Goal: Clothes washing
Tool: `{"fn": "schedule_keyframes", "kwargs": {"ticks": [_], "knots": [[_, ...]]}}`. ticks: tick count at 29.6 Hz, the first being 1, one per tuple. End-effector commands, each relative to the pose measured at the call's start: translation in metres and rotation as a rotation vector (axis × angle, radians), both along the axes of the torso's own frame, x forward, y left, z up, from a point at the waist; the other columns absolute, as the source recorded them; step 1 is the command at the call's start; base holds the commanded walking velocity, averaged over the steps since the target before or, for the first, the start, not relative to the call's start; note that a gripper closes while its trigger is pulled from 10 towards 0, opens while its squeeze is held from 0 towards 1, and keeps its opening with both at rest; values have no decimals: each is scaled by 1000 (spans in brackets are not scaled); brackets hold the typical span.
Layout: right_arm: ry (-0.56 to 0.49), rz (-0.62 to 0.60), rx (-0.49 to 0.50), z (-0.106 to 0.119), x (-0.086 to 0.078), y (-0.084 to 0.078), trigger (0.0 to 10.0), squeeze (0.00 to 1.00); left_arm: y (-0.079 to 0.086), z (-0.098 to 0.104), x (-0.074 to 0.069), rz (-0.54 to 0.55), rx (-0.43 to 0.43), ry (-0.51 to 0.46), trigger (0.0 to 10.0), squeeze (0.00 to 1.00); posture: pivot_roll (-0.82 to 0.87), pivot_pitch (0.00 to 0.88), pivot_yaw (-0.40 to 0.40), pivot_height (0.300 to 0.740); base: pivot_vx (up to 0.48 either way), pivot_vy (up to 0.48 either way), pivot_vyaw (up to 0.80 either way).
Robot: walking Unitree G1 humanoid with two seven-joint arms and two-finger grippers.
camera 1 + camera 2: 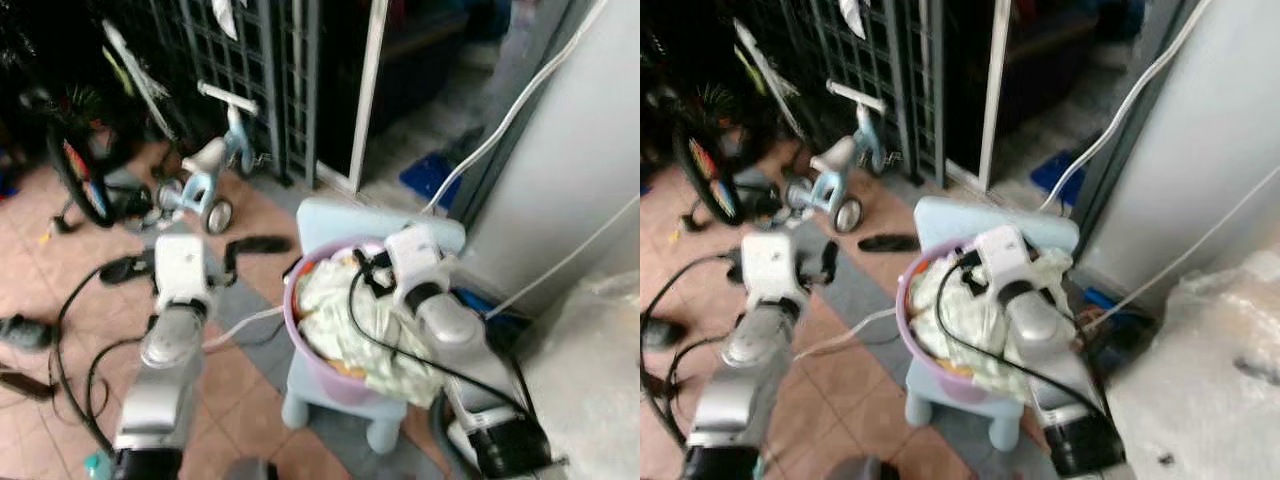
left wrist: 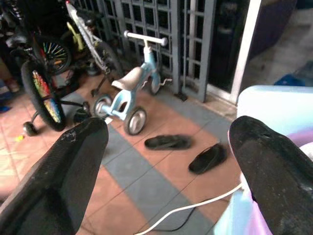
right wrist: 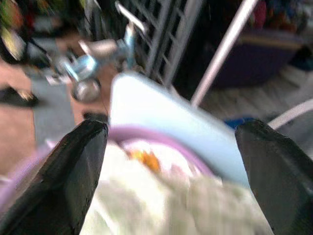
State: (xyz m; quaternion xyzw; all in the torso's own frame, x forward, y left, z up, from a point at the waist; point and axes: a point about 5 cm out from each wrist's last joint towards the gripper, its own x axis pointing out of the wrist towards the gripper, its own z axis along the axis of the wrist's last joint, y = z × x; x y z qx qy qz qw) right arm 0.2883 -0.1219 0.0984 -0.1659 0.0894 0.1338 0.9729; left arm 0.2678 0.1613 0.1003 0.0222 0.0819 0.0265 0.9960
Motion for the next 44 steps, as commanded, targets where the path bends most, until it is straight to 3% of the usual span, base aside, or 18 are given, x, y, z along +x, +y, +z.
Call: {"fn": "schedule_keyframes", "kwargs": {"ticks": [1, 4, 10, 18, 22, 30, 31, 32, 39, 44], "knots": [[32, -50, -31, -6, -2, -9, 10000, 0, -2, 4, -3, -17, 0, -9, 10000, 0, -54, 0, 28, 740, 0, 0, 0], [125, -143, 19, -21, -10, -17, 10000, 0, 3, 3, -14, -14, -5, 0, 10000, 0, -36, 12, 17, 740, 0, 0, 0], [212, -189, 49, -33, -12, -24, 10000, 0, 1, 2, -18, -17, -9, 16, 10000, 0, -14, 27, -4, 740, 0, 0, 0], [286, -172, 55, -43, -6, -13, 10000, 0, 3, 7, -25, 0, -15, 20, 10000, 0, 10, 67, -20, 740, 0, 0, 0], [353, -195, 108, -54, 4, -1, 10000, 0, 6, 7, -38, 21, -12, 46, 10000, 0, 52, 108, -37, 740, 0, 0, 0], [432, -204, 99, -68, 14, 8, 10000, 0, 9, 10, -61, 52, 0, 76, 10000, 0, 119, 165, -73, 740, 0, 0, 0], [440, -215, 89, -71, 17, 9, 1804, 0, 11, 10, -67, 63, 3, 84, 10000, 0, 133, 181, -80, 740, 0, 0, 0], [443, -222, 87, -71, 17, 9, 0, 0, 11, 10, -69, 67, 4, 87, 10000, 0, 133, 181, -80, 740, 0, 0, 0], [462, -241, 103, -72, 27, 17, 0, 0, 8, 13, -77, 50, 18, 103, 10000, 0, 145, 190, -93, 740, 0, 0, 0], [532, -308, 212, -83, 22, 15, 0, 0, 10, 17, -73, 60, 38, 85, 10000, 0, 139, 189, -115, 740, 0, 0, 0]]}}
